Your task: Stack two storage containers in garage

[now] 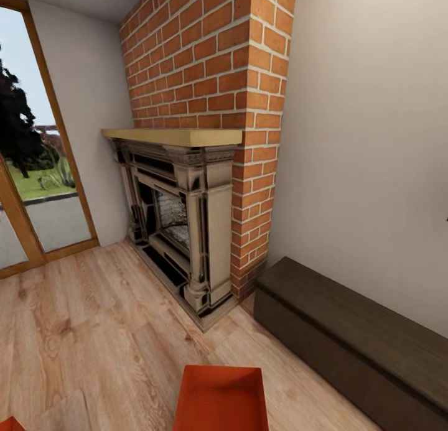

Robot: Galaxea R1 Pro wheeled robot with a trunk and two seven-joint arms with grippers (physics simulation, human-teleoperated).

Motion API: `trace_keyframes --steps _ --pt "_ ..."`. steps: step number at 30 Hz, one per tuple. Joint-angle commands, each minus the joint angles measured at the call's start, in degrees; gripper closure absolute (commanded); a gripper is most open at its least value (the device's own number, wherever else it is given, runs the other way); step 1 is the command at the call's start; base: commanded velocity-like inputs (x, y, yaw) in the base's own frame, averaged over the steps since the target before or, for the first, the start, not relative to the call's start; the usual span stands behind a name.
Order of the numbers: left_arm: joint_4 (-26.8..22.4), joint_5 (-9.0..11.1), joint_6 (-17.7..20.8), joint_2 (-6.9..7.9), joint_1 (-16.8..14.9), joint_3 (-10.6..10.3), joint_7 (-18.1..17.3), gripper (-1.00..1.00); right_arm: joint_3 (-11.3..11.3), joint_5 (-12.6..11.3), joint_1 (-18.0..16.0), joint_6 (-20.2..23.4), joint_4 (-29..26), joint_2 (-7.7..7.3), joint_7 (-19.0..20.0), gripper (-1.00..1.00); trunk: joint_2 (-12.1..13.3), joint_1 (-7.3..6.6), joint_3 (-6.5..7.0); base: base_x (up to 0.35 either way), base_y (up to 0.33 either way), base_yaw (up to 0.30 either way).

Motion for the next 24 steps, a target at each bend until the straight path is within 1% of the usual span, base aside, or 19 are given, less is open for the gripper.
trace_keyframes --steps 1,6,8,24 --pt "-0.1 0.3 -0.1 -0.02 0.0 0.1 0.0 -1.0 0.3 -0.2 -0.1 -0.3 0.2 -0.02 0.1 -1.0 0.0 0.0 -0.05 0.004 0.0 0.125" --pt "-0.1 0.3 -0.1 -0.04 0.0 0.1 0.0 -1.0 0.2 -0.3 -0.1 -0.3 0.2 -0.24 0.1 -1.0 0.0 0.0 -0.05 0.001 0.0 0.216" --pt "-0.1 0.3 -0.1 -0.01 0.0 0.1 0.0 -1.0 0.2 -0.3 -0.1 -0.4 0.2 -0.24 0.1 -1.0 0.0 0.0 -0.05 0.0 0.0 0.107" --pt "-0.4 0.3 -0.1 -0.05 0.0 0.1 0.0 -1.0 0.1 -0.4 -0.1 -0.5 0.2 -0.13 0.1 -1.0 0.0 0.0 -0.05 0.0 0.0 0.009"
